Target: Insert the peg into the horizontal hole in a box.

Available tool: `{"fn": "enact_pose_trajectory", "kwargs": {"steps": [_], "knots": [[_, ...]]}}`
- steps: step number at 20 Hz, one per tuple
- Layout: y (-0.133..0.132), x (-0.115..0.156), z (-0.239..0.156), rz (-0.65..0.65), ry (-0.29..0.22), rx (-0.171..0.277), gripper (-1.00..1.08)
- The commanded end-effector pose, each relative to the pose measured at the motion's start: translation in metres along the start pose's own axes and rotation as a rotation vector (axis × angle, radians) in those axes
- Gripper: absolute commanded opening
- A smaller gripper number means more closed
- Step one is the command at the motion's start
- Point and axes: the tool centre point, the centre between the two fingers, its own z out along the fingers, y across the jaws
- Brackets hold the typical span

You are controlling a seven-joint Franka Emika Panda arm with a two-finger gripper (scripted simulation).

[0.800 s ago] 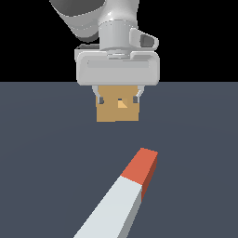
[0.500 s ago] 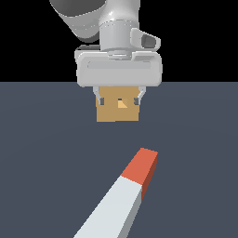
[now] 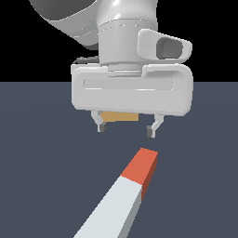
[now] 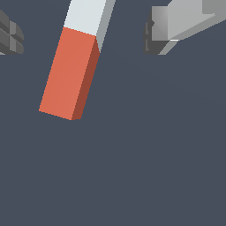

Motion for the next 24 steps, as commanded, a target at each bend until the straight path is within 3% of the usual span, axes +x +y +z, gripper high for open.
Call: {"fn": "enact_pose_trajectory", "kwargs": {"steps": [1, 5, 9, 18, 24], "knots": [[0.006, -0.036, 0.014, 0.102, 0.000, 0.001, 1.00], [0.008, -0.079, 0.030, 0.225, 0.003, 0.002, 1.00], [0.007, -0.101, 0.039, 0.287, 0.004, 0.003, 1.00], [0.006, -0.102, 0.042, 0.287, 0.004, 0.004, 1.00], [0.005, -0.100, 0.069, 0.285, 0.005, 0.003, 1.00]]}}
